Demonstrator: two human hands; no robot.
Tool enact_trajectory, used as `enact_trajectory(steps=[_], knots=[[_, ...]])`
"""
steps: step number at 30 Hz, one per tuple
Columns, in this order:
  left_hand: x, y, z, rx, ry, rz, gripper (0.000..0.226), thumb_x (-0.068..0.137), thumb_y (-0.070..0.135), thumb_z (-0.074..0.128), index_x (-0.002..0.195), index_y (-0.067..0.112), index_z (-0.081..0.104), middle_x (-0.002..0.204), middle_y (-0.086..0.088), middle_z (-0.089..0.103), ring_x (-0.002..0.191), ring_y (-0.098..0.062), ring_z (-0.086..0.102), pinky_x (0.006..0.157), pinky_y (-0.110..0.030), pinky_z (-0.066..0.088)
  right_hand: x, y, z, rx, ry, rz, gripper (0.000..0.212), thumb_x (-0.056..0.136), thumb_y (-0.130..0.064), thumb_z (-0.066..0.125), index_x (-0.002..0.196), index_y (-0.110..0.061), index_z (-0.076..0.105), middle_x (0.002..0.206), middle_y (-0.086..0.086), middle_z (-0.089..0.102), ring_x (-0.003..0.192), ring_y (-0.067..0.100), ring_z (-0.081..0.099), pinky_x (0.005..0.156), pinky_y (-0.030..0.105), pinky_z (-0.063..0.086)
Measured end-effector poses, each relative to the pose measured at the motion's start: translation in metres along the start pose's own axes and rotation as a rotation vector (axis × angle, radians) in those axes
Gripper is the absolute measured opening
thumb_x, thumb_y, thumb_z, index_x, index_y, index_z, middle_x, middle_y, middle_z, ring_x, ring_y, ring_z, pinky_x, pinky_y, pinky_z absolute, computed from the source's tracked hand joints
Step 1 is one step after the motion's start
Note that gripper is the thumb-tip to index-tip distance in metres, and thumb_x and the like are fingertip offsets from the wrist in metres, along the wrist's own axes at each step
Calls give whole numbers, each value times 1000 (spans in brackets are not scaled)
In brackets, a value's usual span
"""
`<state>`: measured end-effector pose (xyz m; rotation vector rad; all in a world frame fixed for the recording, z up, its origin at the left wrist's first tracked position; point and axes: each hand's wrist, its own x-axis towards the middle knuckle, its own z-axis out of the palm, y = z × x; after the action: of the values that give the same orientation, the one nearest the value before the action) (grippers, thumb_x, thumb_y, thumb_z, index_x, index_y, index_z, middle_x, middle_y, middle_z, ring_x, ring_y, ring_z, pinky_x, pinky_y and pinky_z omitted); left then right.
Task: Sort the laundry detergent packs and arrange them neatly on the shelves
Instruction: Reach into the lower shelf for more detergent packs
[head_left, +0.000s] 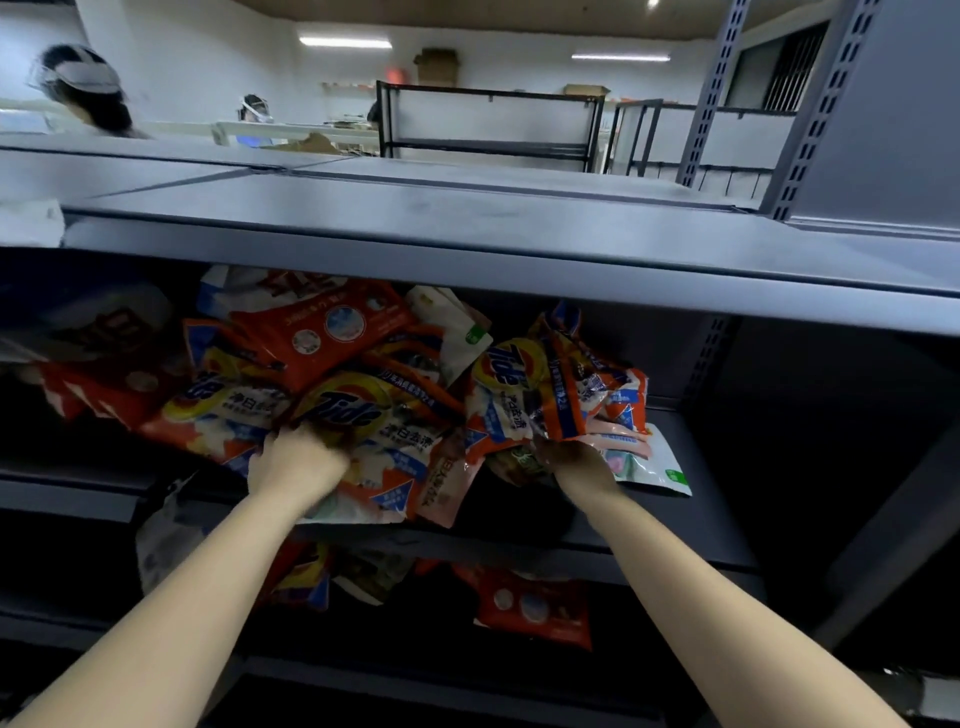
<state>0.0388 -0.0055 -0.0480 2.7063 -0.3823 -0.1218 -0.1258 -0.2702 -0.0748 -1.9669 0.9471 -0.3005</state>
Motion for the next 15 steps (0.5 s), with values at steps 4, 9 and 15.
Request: enact_trajectory(steps=[4, 9, 15], knots=[[37, -10, 16, 26, -115, 19, 66, 96, 54, 31, 149, 16, 26, 153, -12, 30, 136, -32, 33, 110, -43, 31, 13, -10, 13, 478, -21, 100, 55, 88, -42, 62, 136, -18, 49, 130, 7, 58, 115, 25, 56, 92, 33, 44], [62, -12, 19, -63, -130, -29, 85, 89, 62, 44, 152, 13, 12, 156, -12, 18, 139, -31, 26, 112, -43, 28, 26, -28, 17, 695, -76, 257, 60, 79, -32, 74, 131, -13, 52, 124, 14, 61, 111, 29, 58, 96, 39, 46], [83, -15, 8, -77, -178, -23, 110, 73, 68, 63, 153, 16, 8, 158, -13, 13, 142, -34, 20, 113, -49, 25, 30, -36, 19, 624, 71, 250, 19, 86, -15, 66, 103, -5, 63, 101, 16, 64, 90, 28, 61, 83, 35, 49]])
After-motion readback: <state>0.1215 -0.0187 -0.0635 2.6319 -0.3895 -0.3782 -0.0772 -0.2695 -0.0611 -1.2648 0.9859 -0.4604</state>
